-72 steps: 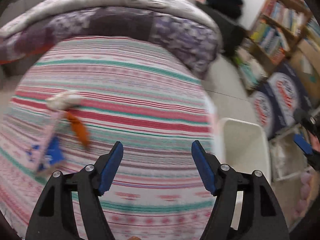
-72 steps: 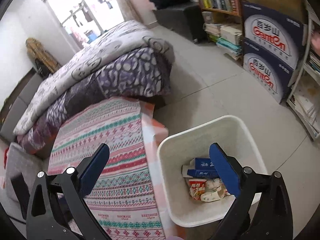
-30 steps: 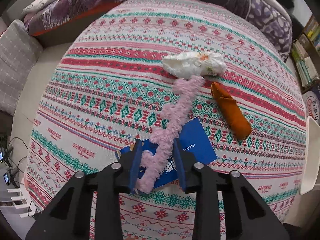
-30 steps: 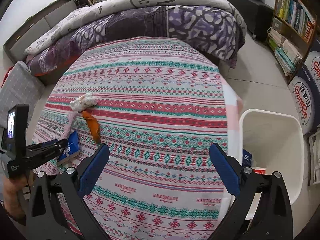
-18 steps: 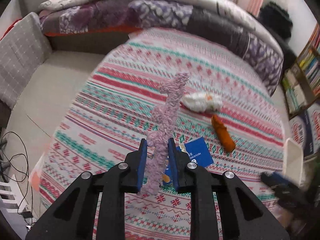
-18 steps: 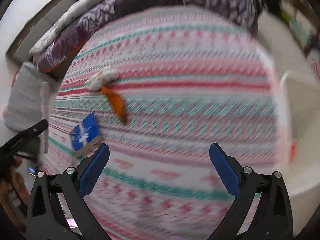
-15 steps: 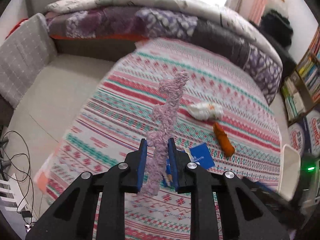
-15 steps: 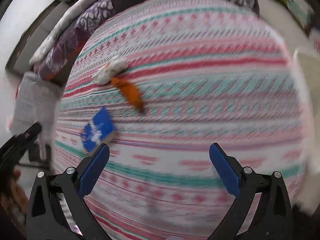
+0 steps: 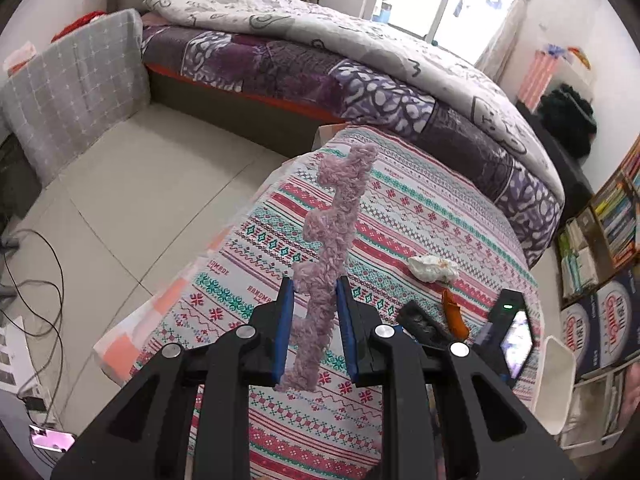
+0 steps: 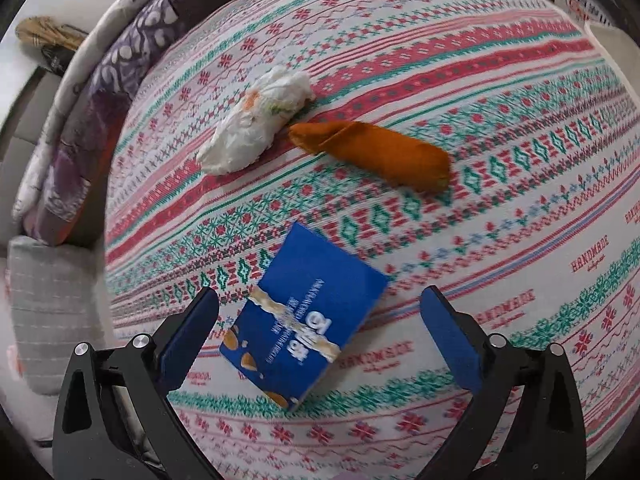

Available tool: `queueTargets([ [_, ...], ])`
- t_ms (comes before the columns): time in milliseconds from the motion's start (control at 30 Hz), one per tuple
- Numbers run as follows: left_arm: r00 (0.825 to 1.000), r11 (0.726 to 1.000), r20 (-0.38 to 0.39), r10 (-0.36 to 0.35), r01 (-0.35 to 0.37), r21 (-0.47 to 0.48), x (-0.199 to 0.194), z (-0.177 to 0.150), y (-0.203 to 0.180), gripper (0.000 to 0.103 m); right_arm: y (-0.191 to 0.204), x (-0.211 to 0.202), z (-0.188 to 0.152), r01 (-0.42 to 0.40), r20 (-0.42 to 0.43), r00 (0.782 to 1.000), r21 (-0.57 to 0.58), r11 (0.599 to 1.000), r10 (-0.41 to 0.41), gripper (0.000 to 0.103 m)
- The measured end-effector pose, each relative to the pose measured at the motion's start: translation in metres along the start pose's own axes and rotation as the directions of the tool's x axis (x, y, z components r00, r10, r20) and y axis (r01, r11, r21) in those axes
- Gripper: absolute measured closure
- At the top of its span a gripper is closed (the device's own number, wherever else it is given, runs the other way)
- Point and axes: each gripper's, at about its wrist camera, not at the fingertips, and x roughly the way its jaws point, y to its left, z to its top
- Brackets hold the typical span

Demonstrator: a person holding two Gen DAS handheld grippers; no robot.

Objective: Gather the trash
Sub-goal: 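Lift the pink strip with the left tool while the right tool grasps the blue biscuit box, then carry the blue biscuit box toward the white bin with the right tool while the left tool holds the strip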

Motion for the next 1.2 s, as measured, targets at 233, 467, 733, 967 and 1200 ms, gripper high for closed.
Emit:
queueTargets([
  [233, 1.0, 1.0, 0.01, -0.018, 0.018, -0.017, -0.007, 0.001, 0.009, 0.081, 0.026, 0.008, -0.023, 0.109, 0.063, 0.994, -0.308, 0.945, -0.094, 0.006],
  [467, 1.0, 0.999, 0.006, -0.03, 0.03, -0.039, -0.01, 0.0, 0.019, 0.081, 0.006, -0.009, -0.04, 0.006, 0.028, 1.0, -0.572, 0.82, 0.013, 0.03],
  [733, 1.0, 1.0, -0.018, -0.026, 0.026, -0.003, -0.004, -0.008, 0.006, 0.081, -0.035, -0.032, -0.047, -0.025, 0.011, 0.999, -0.685, 0.728, 0.045, 0.045],
  [967, 1.0, 0.998, -0.025, 0.011, -0.01, 0.07, 0.006, -0.017, -0.019, 0.081, -0.068, -0.053, -0.045, -0.046, 0.008, 0.998, -0.676, 0.735, 0.069, 0.047],
  [1200, 0.999, 0.992, -0.028, 0.036, -0.032, 0.122, 0.014, -0.024, -0.038, 0.081, -0.103, -0.076, -0.025, -0.069, 0.014, 0.995, -0.651, 0.756, 0.103, 0.047],
])
